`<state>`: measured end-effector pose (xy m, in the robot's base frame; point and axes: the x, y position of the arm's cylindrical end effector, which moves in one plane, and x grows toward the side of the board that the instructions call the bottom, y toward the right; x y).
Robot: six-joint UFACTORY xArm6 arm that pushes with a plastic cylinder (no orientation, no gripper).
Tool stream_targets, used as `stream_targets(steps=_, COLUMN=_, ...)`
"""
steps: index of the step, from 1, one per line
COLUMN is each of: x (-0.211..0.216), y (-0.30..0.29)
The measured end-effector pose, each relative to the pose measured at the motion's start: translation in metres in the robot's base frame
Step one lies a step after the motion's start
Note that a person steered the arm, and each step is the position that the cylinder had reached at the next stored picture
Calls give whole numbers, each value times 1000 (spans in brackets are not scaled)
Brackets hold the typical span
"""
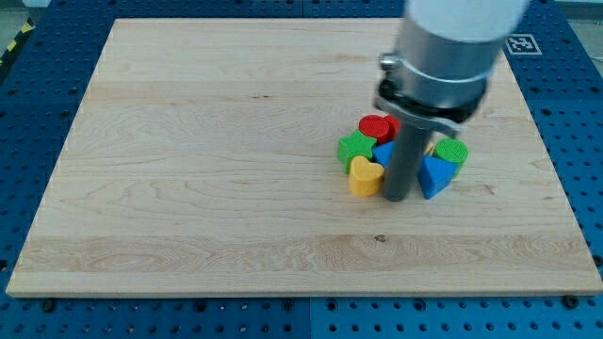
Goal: Point your arm at the blue triangle
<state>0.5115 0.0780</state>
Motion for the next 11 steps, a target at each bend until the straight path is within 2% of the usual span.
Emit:
stream_targets(steps=2, x=-7, y=-72)
stream_targets(steps=3, x=-4, y=-40)
stream_targets(steps=4, x=16, y=5)
stream_targets(steps=9, x=22, y=24)
stream_targets(steps=11, x=8, y=25)
